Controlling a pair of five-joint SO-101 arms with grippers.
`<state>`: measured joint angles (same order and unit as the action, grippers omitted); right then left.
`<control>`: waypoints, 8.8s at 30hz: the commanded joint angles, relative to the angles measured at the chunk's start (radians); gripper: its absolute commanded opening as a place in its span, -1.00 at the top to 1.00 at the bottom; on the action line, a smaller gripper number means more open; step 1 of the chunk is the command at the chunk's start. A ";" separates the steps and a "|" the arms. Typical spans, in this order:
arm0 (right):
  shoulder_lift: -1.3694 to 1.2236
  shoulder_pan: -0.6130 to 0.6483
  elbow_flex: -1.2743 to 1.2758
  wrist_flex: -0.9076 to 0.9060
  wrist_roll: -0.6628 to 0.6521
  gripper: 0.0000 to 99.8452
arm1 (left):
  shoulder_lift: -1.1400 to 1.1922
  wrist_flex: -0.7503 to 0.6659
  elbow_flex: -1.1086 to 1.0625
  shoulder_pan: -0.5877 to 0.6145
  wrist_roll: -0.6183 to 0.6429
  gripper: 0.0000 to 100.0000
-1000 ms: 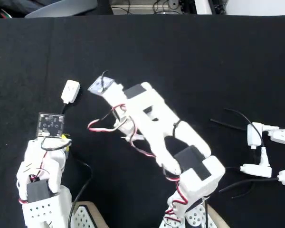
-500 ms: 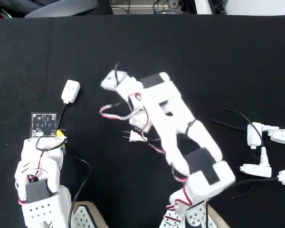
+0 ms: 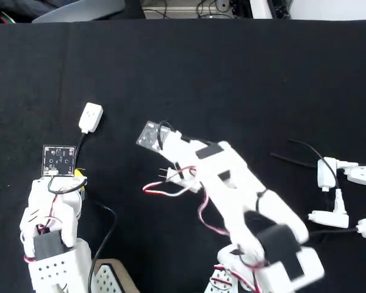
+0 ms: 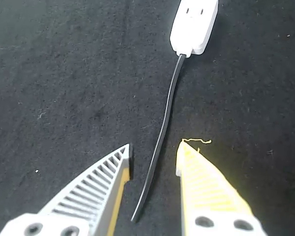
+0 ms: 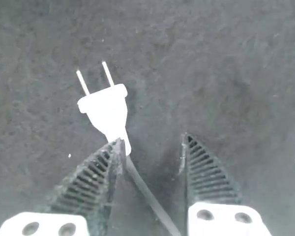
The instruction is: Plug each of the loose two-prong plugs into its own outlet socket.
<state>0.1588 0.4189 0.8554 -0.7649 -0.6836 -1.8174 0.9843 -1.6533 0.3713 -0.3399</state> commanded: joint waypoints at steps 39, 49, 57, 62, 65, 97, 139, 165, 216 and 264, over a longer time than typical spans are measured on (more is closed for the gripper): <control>-0.053 0.032 -0.294 -0.385 0.970 0.77 | -0.005 -0.015 -0.008 0.008 -0.012 0.67; -0.315 0.080 -0.326 -0.381 1.413 0.47 | -0.005 -0.014 -0.008 0.010 -0.012 0.67; -0.406 0.071 -0.369 -0.384 1.424 0.74 | -0.005 -0.015 -0.008 0.010 -0.012 0.67; -0.406 0.071 -0.377 -0.440 1.418 0.90 | -0.005 -0.017 -0.012 0.010 -0.012 0.67; -0.394 0.064 -0.441 -0.555 1.407 0.98 | -0.005 -0.021 -0.016 0.010 -0.012 0.67; -0.731 -0.077 -0.786 -0.684 1.379 0.98 | -0.005 -0.021 -0.018 0.010 -0.014 0.67; -0.731 -0.123 -1.426 -0.967 0.259 0.60 | -0.005 -0.021 -0.019 0.010 -0.014 0.67; -0.460 -0.066 -0.811 -0.884 0.483 0.71 | -0.005 -0.021 -0.019 0.010 -0.014 0.67; -0.136 -0.037 -0.191 -0.180 1.183 0.78 | -0.005 -0.021 -0.019 0.010 -0.014 0.67; -0.590 0.129 -0.595 -0.605 1.175 0.64 | -0.005 -0.017 -0.019 0.010 -0.044 0.68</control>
<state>-0.3552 0.5263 0.2585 -1.3525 0.4887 -1.8174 0.9843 -1.6732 0.3713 -0.3629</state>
